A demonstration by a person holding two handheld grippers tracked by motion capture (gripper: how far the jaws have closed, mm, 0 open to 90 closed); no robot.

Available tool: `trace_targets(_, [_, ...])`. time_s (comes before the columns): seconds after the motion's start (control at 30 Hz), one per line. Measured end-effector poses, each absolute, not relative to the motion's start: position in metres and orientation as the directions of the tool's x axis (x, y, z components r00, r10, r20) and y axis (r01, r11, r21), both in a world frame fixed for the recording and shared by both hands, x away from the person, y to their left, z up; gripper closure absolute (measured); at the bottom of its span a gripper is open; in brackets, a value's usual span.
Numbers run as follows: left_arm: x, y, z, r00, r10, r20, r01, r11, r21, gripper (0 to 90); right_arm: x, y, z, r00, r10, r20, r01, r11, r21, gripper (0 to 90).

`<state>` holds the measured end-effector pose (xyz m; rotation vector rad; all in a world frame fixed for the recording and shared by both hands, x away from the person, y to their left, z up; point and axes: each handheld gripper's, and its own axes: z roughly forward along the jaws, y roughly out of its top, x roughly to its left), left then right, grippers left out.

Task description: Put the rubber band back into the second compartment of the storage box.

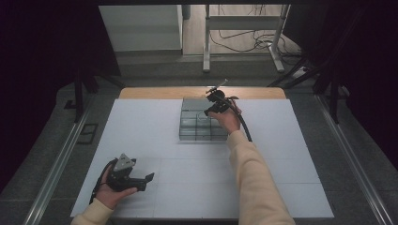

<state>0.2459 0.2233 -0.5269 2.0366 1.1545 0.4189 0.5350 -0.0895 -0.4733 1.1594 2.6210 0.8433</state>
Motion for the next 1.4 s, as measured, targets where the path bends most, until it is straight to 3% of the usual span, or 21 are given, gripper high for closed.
trace_targets(0.17, [0.246,0.223,-0.527,0.54,0.838,-0.077,0.594,-0.315,0.74,9.3,0.535,-0.09,-0.472,-0.69,0.72,0.077,0.629,0.544,0.555,77.3])
trace_targets(0.23, [0.246,0.223,-0.527,0.54,0.838,-0.077,0.594,-0.315,0.74,9.3,0.535,-0.09,-0.471,-0.695,0.716,0.072,0.62,0.545,0.565,57.0])
trace_targets(0.33, [0.246,0.223,-0.527,0.54,0.838,-0.077,0.594,-0.316,0.74,9.3,0.534,-0.09,-0.468,-0.69,0.72,0.074,0.622,0.537,0.57,50.6])
trace_targets(0.97, [0.246,0.224,-0.527,0.539,0.839,-0.078,0.595,-0.313,0.74,9.3,0.532,-0.091,-0.465,-0.687,0.723,0.073,0.635,0.548,0.544,53.0])
trace_targets(1.4, [0.246,0.223,-0.527,0.539,0.839,-0.074,0.595,-0.317,0.738,9.3,0.518,-0.094,-0.427,-0.703,0.71,0.039,0.593,0.555,0.584,54.0])
